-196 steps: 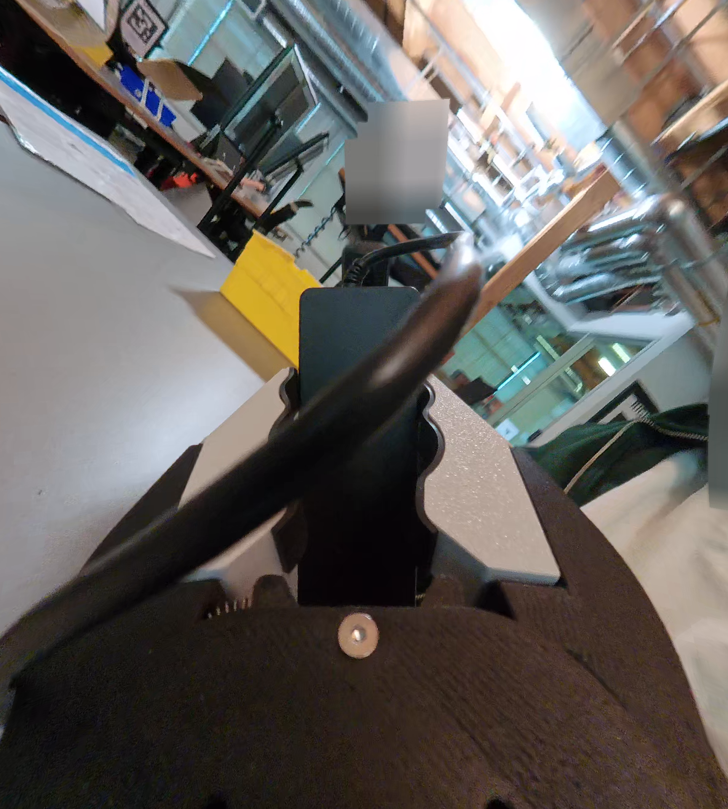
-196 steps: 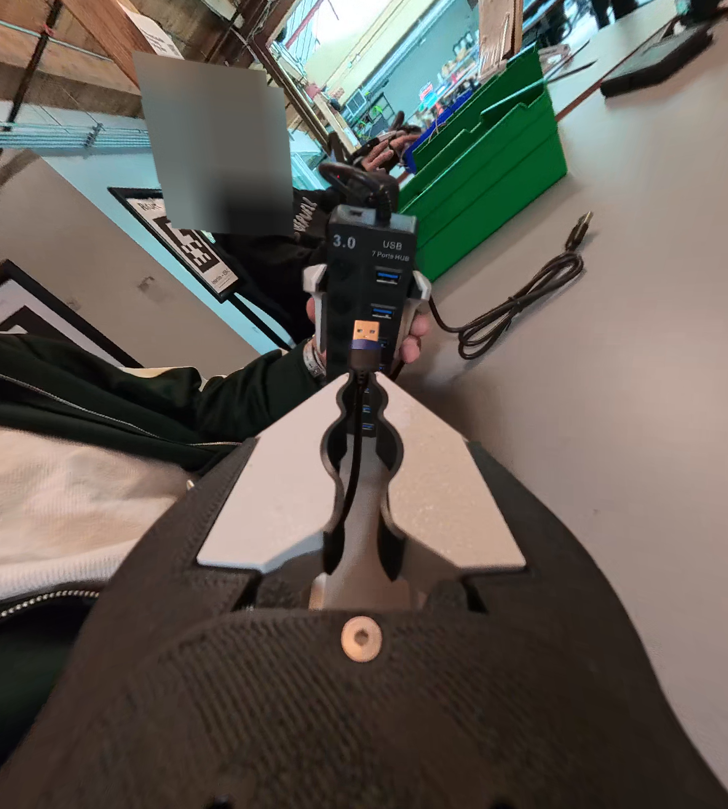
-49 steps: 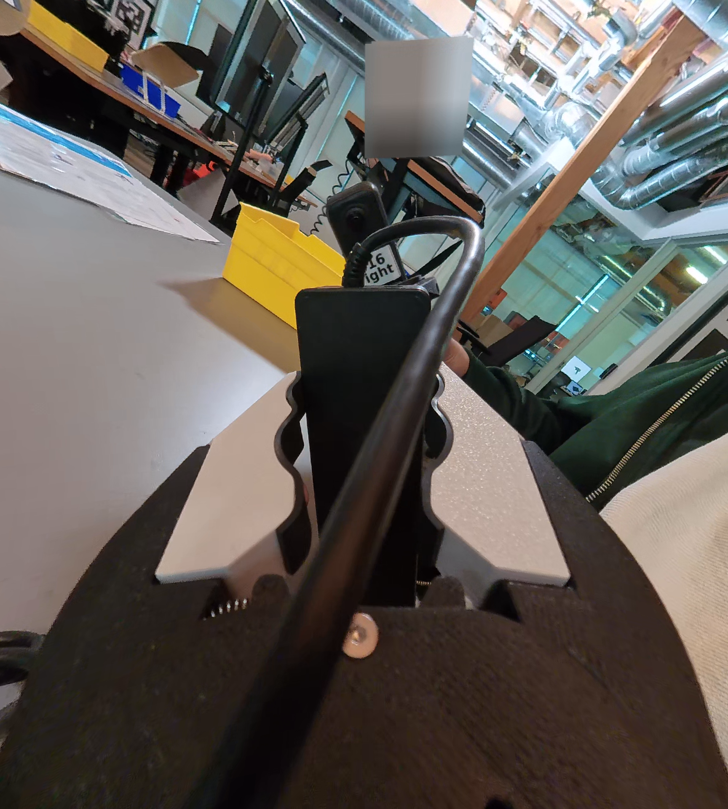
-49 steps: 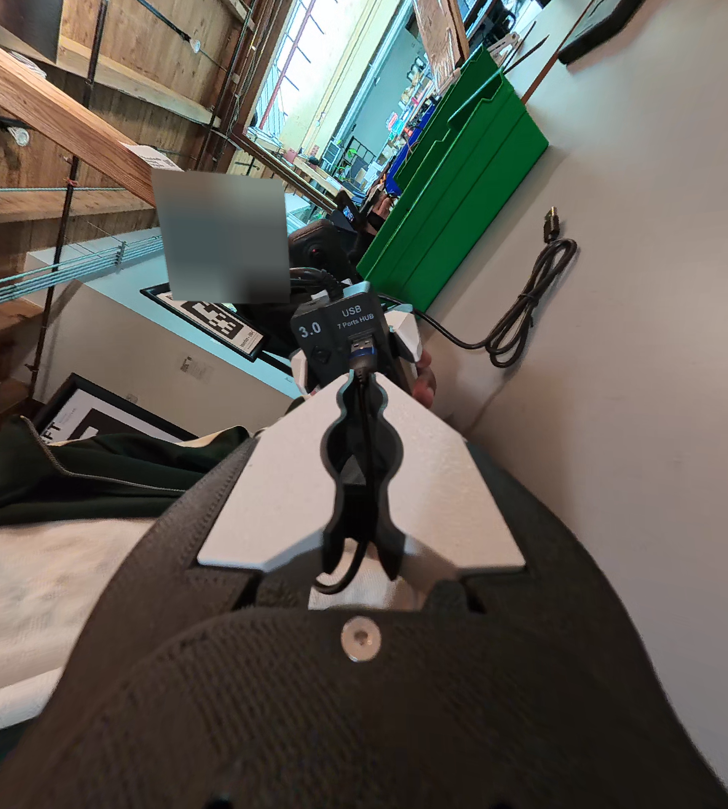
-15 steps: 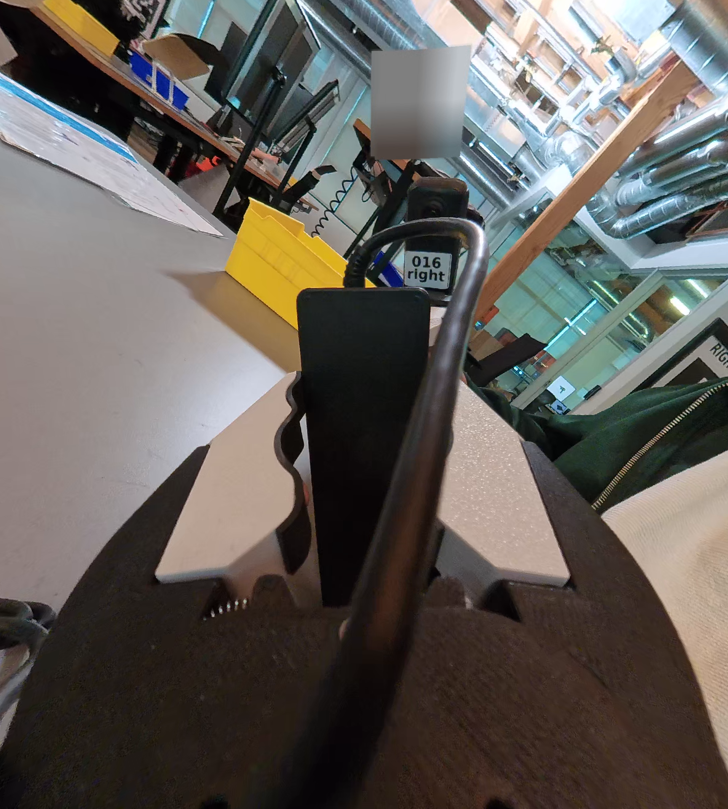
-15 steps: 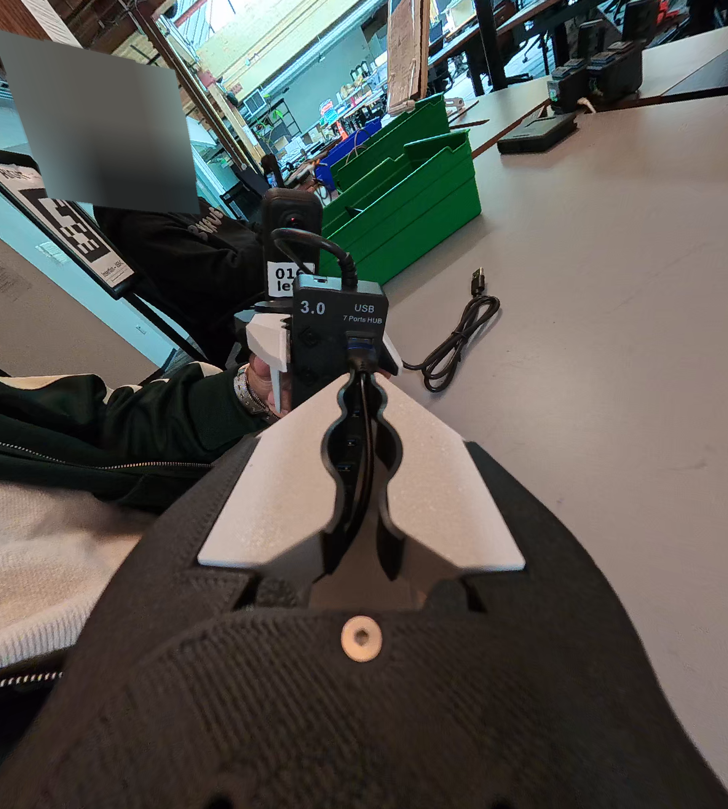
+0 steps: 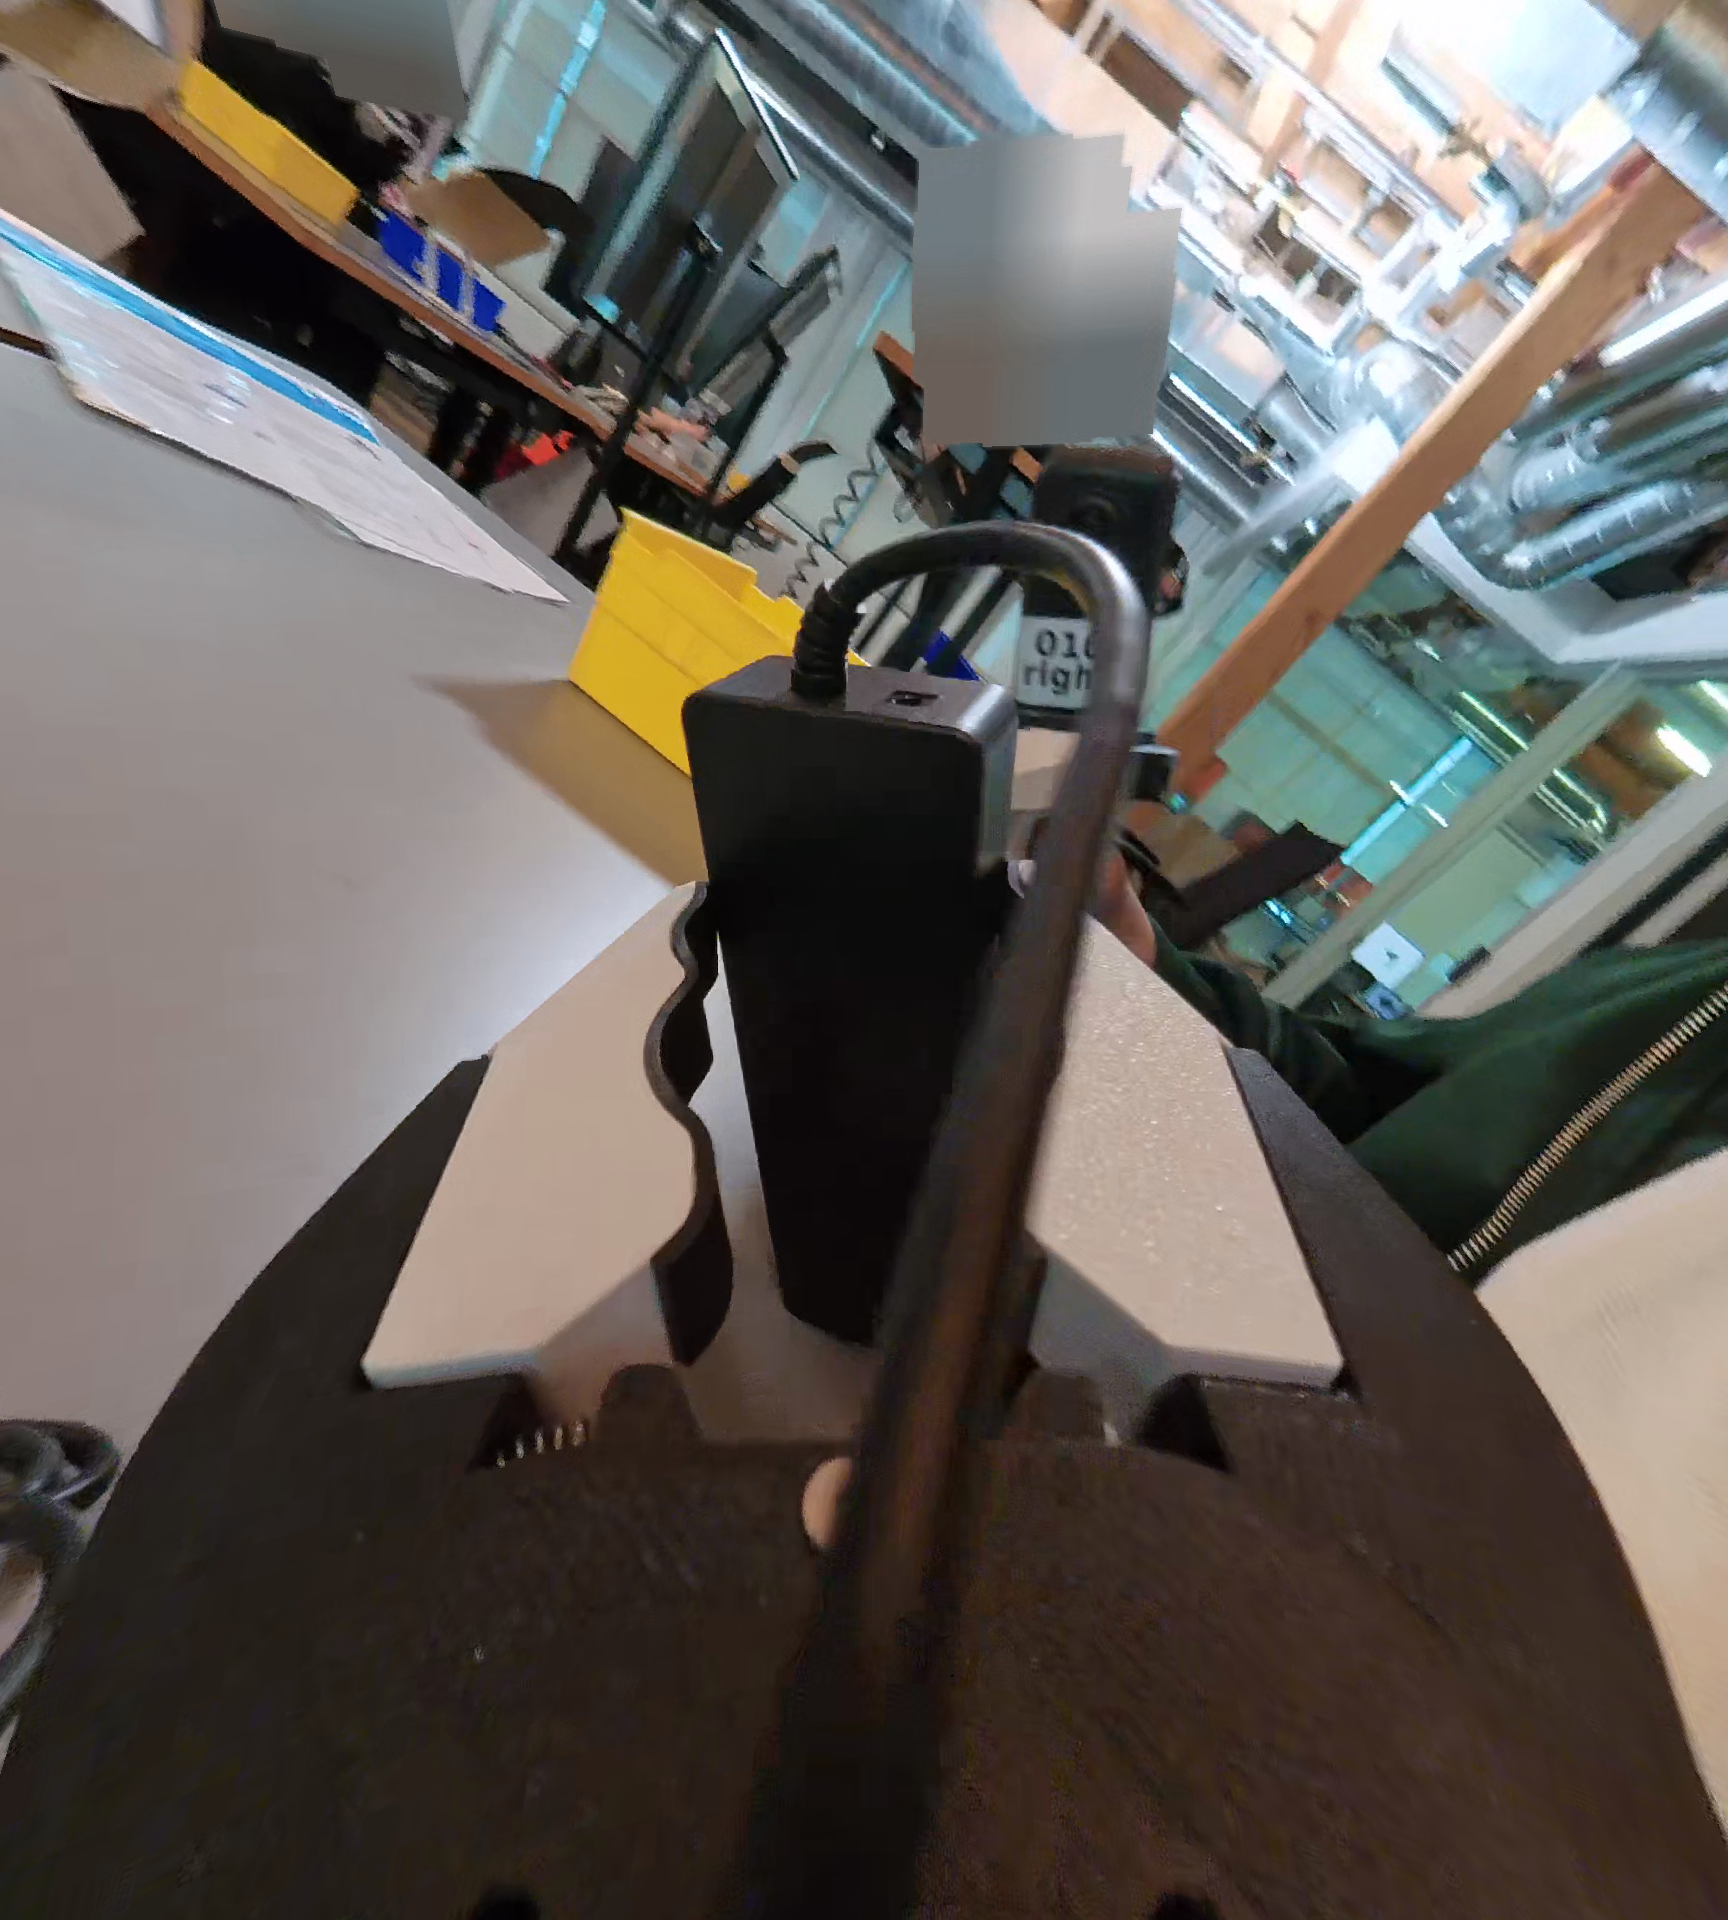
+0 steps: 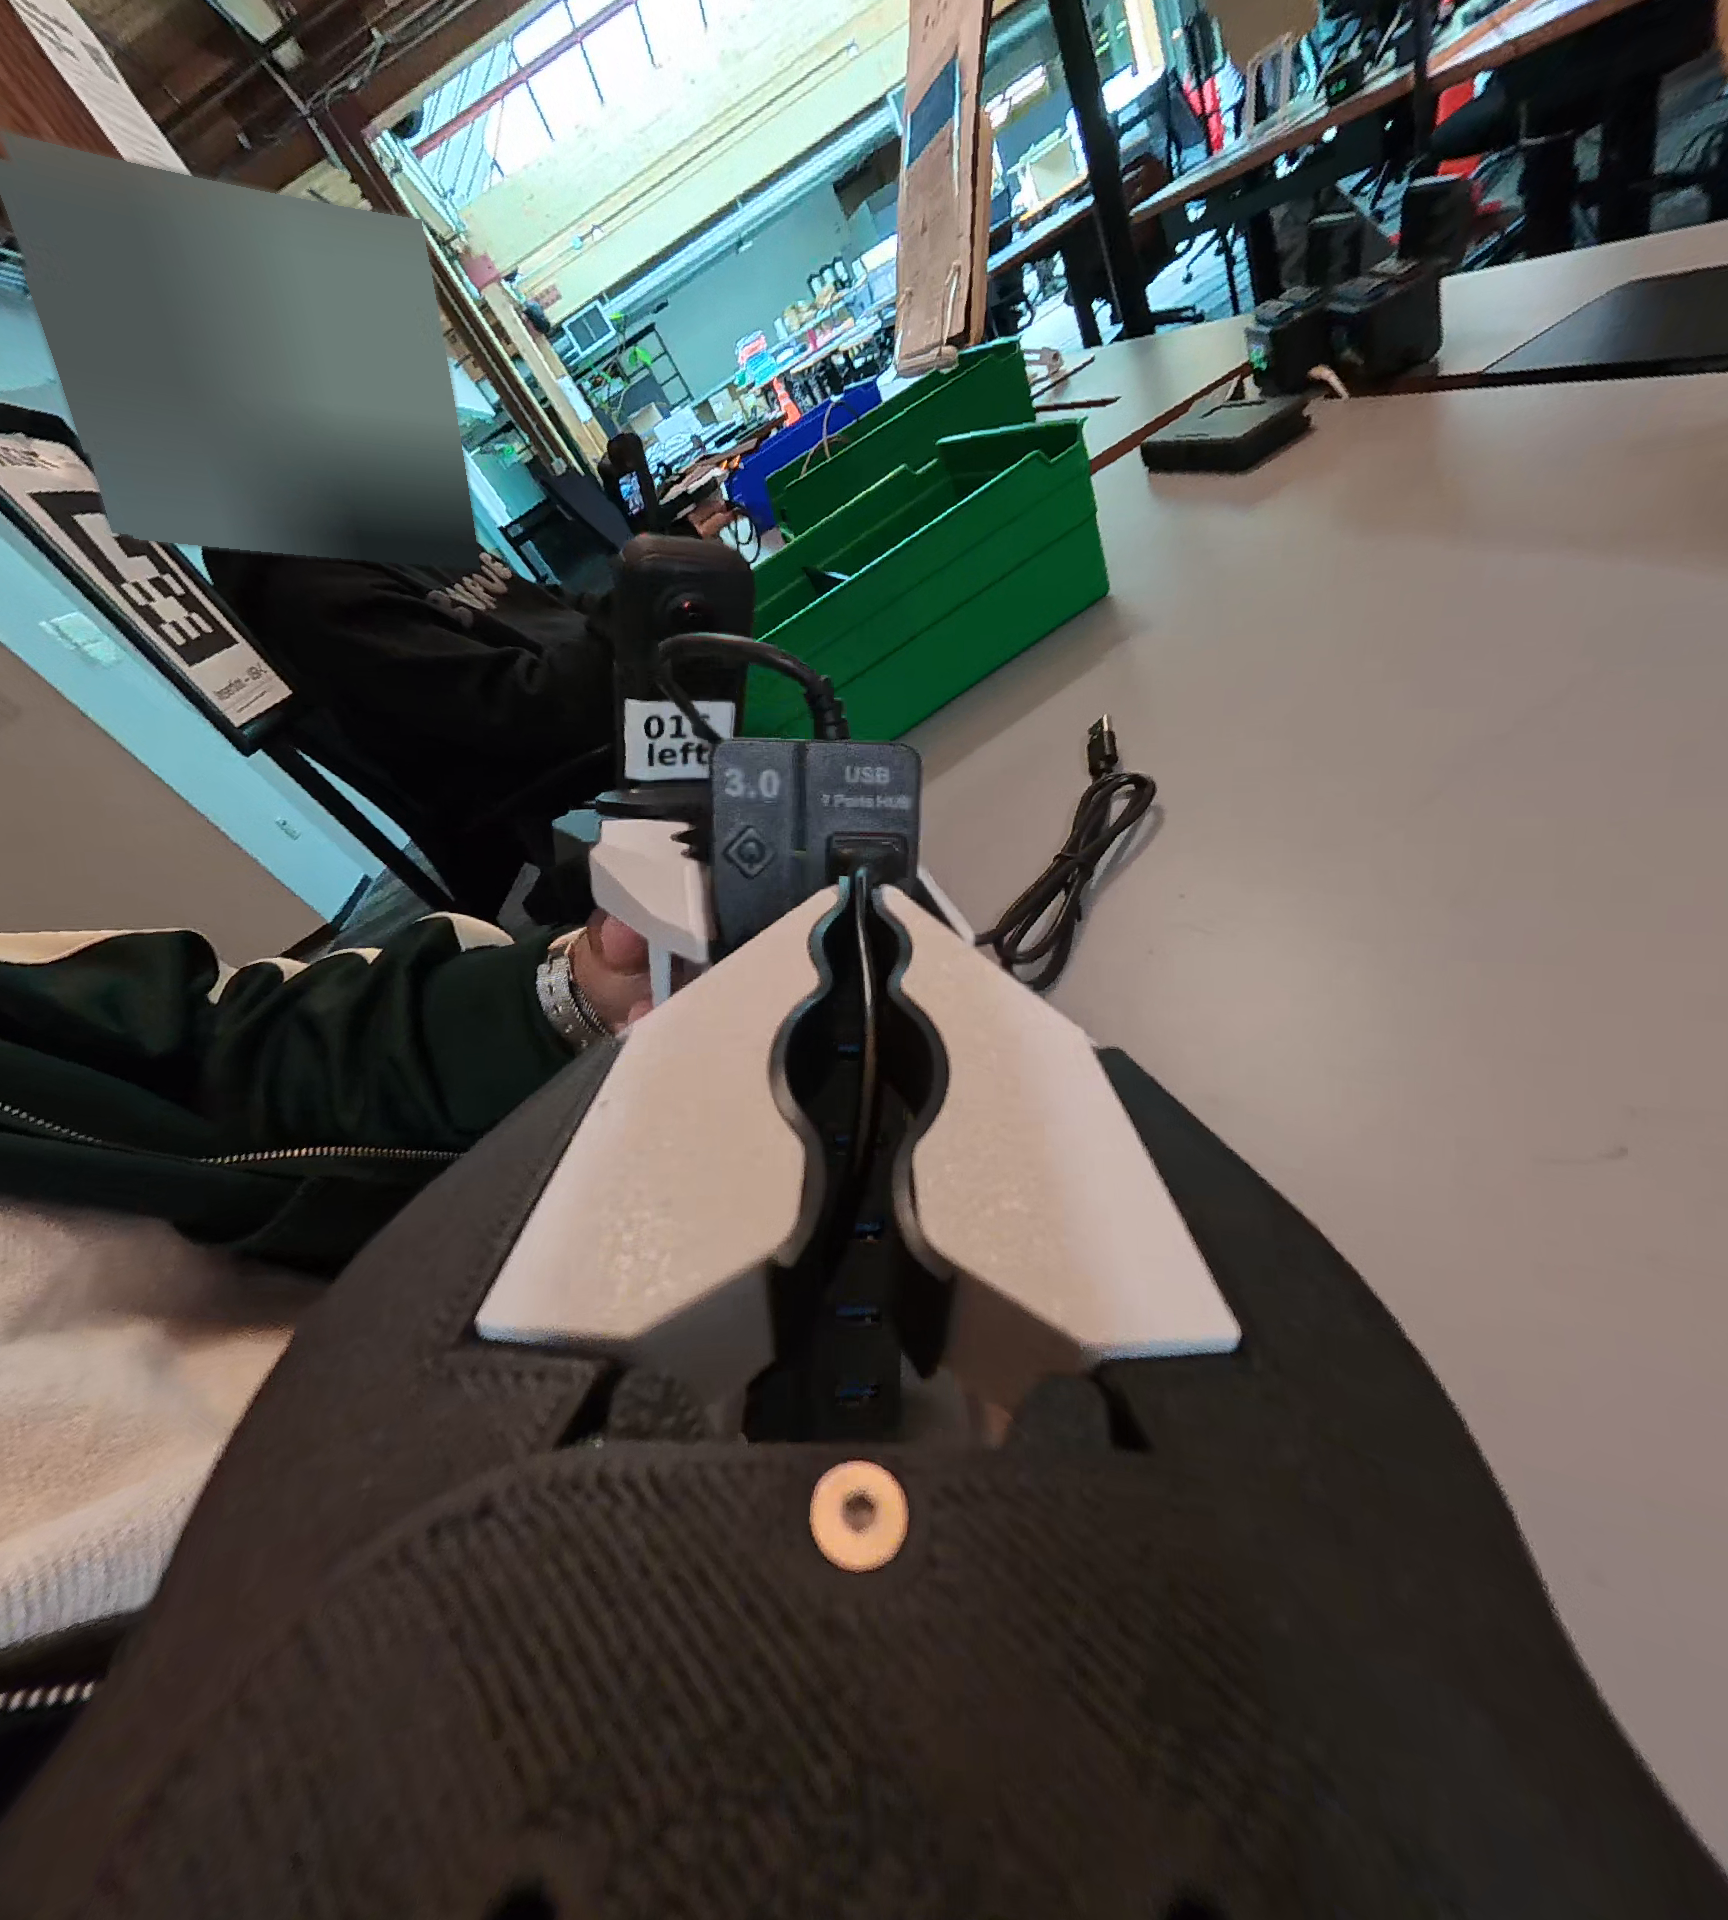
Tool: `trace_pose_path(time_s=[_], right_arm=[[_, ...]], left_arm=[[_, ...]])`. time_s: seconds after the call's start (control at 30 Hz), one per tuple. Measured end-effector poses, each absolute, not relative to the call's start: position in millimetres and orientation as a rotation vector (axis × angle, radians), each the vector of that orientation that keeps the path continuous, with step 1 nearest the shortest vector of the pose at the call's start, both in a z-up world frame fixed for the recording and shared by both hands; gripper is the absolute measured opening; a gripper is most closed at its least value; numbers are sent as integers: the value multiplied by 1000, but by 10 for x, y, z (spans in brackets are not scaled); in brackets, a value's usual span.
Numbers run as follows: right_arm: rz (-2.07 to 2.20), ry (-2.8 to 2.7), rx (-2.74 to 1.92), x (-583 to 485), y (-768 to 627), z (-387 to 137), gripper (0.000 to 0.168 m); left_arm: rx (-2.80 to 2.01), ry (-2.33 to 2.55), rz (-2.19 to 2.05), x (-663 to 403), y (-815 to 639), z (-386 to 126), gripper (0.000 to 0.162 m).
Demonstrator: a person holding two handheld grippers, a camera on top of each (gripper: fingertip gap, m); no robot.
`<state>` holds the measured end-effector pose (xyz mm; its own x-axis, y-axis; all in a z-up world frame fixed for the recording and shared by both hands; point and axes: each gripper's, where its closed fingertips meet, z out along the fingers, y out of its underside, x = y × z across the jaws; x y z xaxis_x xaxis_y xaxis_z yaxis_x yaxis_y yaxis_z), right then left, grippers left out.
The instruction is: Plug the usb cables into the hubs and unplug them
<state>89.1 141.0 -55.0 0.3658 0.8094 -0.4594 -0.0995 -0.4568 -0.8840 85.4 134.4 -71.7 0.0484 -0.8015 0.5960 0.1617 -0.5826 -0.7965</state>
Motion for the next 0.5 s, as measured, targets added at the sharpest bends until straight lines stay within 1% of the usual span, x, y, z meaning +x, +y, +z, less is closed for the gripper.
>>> trace_pose_path(time_s=[0.03,0.07,0.13,0.17,0.23,0.3,0.33,0.43,0.5], right_arm=[[1221,-628,-1692,909,1424,-529,0],[1200,-619,-1673,934,1441,-494,0],[1143,-593,-1644,997,1487,-439,0],[1113,-587,-1631,1025,1504,-419,0],[1063,-602,-1611,1041,1510,-397,0],[1005,-619,-1596,1023,1504,-385,0],[971,-621,-1592,1008,1503,-384,0],[836,-621,-1589,961,1511,-386,0],[738,-650,-1581,889,1491,-391,0]], left_arm=[[-1586,619,-1622,828,1403,-715,54],[-1595,573,-1610,797,1469,-719,57],[-1603,498,-1612,731,1567,-718,68],[-1595,481,-1623,707,1583,-703,62],[-1595,490,-1619,703,1579,-702,57],[-1615,525,-1556,739,1572,-754,64],[-1625,549,-1510,762,1567,-782,61],[-1628,629,-1341,838,1540,-845,64],[-1608,674,-1215,882,1526,-865,62]])
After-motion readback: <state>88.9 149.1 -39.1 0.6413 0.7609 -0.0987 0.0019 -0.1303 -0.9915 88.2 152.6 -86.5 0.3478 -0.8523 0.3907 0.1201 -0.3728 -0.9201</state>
